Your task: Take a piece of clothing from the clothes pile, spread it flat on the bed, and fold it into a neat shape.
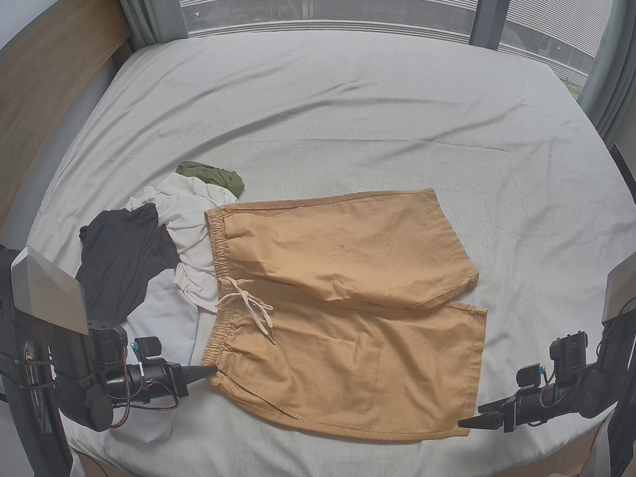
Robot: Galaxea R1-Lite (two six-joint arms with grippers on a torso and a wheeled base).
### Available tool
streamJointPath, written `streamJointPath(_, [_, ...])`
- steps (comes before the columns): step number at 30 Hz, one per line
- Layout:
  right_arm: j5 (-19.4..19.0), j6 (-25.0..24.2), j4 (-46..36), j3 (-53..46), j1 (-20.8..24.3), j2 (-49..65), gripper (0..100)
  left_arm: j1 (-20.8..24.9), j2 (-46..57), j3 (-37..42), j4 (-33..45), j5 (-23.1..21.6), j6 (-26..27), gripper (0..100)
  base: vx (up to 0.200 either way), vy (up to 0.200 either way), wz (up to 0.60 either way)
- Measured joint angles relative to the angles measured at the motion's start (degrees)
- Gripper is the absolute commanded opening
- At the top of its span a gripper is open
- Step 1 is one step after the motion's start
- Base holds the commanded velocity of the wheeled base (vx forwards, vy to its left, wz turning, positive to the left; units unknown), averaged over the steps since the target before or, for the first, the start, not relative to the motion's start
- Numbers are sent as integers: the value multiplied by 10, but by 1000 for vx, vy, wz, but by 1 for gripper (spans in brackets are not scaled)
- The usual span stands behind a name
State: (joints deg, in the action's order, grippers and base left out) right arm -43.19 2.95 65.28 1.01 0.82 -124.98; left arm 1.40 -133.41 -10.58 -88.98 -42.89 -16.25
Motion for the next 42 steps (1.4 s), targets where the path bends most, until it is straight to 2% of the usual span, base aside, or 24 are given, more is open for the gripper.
streamJointPath(14, [5,-6,6,0,29,-37,100,0,0,0,0,0,1,0,0,0,0])
streamJointPath(19, [25,-13,8,0,44,-40,100,0,0,0,0,0,1,0,0,0,0])
streamJointPath(24, [29,-21,9,0,60,-42,100,0,0,0,0,-1,1,0,0,0,0])
streamJointPath(25, [29,-23,10,0,62,-43,0,0,0,0,0,-1,1,0,0,0,0])
streamJointPath(31, [31,-34,46,0,70,-62,0,0,0,0,0,-1,1,0,0,0,0])
streamJointPath(42, [30,-37,45,0,62,-70,0,-1,-1,2,0,-1,1,0,0,0,0])
